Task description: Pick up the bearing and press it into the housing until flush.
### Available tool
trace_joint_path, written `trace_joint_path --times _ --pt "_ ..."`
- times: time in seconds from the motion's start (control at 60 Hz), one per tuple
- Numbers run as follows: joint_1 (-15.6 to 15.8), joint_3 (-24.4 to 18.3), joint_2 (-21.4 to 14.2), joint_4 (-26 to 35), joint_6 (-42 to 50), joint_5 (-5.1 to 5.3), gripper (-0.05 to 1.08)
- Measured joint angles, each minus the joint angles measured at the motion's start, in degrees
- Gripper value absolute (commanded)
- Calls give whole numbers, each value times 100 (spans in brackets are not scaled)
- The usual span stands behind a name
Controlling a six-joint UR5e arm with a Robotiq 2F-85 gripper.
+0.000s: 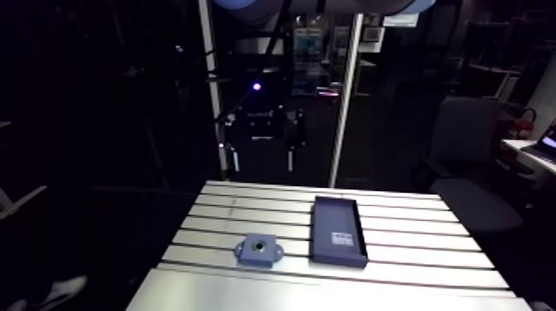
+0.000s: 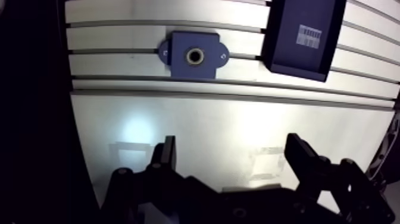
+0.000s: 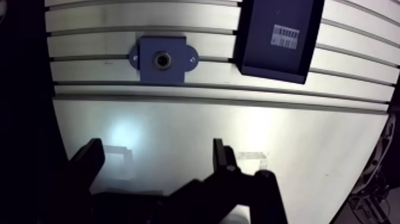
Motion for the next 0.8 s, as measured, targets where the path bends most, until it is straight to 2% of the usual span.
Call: trace_joint_path --times 0.383,0.8 --pt "-477 -258 -363 435 -297 7 0" --pt "-569 -169 -551 459 -345 -1 0"
